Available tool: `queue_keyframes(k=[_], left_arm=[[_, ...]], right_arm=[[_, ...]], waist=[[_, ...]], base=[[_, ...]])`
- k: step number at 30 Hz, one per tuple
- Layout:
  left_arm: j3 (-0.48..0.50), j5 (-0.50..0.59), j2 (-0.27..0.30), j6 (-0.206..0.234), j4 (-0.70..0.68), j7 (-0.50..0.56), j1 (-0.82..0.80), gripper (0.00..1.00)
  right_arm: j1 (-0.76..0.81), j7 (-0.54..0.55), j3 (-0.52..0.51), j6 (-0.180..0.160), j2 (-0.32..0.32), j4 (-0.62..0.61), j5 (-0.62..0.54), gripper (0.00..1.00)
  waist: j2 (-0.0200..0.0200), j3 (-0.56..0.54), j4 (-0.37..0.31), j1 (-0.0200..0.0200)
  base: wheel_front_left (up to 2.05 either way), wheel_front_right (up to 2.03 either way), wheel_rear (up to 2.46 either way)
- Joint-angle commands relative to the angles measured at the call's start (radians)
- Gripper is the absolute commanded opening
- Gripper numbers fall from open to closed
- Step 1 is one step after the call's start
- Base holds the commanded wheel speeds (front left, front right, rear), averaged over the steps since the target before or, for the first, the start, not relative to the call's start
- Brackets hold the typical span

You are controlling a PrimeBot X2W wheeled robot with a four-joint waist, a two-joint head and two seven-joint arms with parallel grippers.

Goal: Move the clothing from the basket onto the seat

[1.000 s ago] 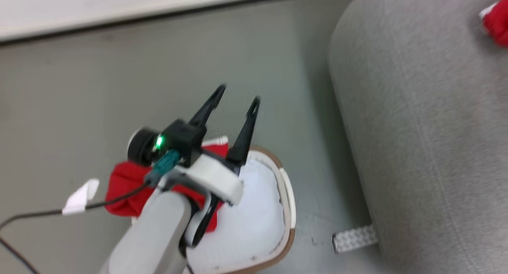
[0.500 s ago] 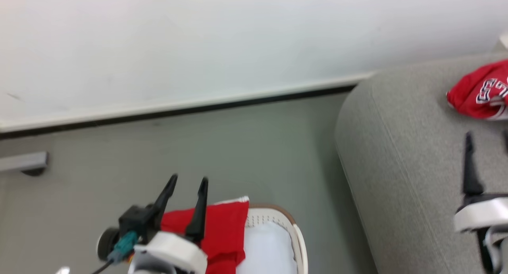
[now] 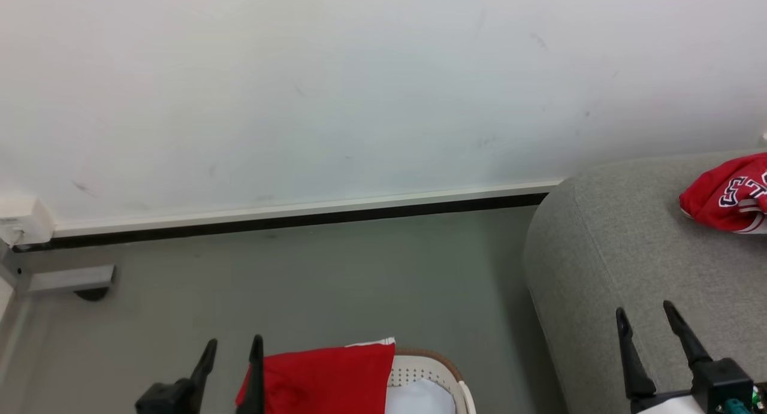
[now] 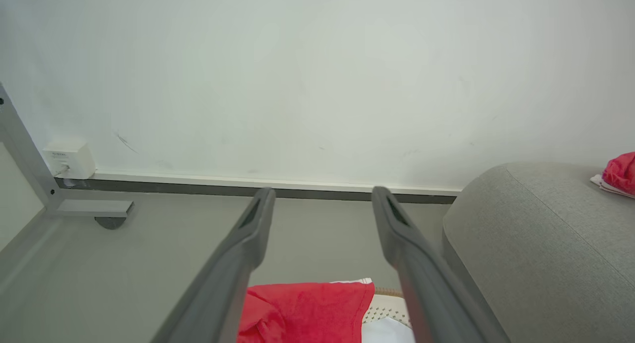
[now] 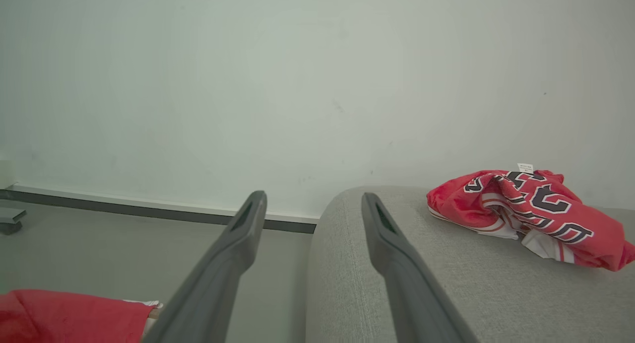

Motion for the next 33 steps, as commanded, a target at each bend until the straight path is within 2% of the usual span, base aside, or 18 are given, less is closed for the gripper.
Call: queue_keyframes(k=[1,5,10,19,27,33], left_arm=[[0.017,0.017,-0.002,-0.002,-0.003,-0.004,0.022,1.00],[0.071,0.047,-0.021,-0.010,-0.017,-0.004,0.078,1.00],[0.114,0.082,-0.047,-0.041,-0.027,-0.004,0.112,1.00],[0.142,0.132,-0.077,-0.079,-0.035,-0.004,0.109,1.00],[0.116,0.164,-0.071,-0.112,0.002,0.001,0.051,1.00],[0.060,0.200,-0.053,-0.134,0.046,0.087,-0.026,1.00]], right_arm=[[0.023,0.001,0.002,-0.003,-0.004,-0.007,-0.005,1.00],[0.062,0.001,0.022,-0.003,0.010,-0.001,0.011,1.00],[0.084,0.001,0.033,-0.003,0.014,-0.007,0.021,1.00],[0.071,0.001,0.044,-0.003,0.016,-0.010,0.023,1.00],[0.034,0.000,0.077,-0.003,0.012,-0.017,0.015,1.00],[-0.020,0.001,0.126,-0.003,-0.005,-0.039,0.020,1.00]], waist=[[0.0000,-0.009,-0.003,0.0002],[0.0000,-0.029,-0.011,0.0002],[0.0000,-0.033,-0.016,0.0002],[0.0000,-0.020,-0.029,0.0002],[0.0000,0.016,-0.069,0.0002],[0.0000,0.081,-0.131,0.0002]], base=[[0.00,0.00,0.00],[0.00,0.00,0.00],[0.00,0.00,0.00],[0.00,0.00,0.00],[0.00,0.00,0.00],[0.00,0.00,0.00]])
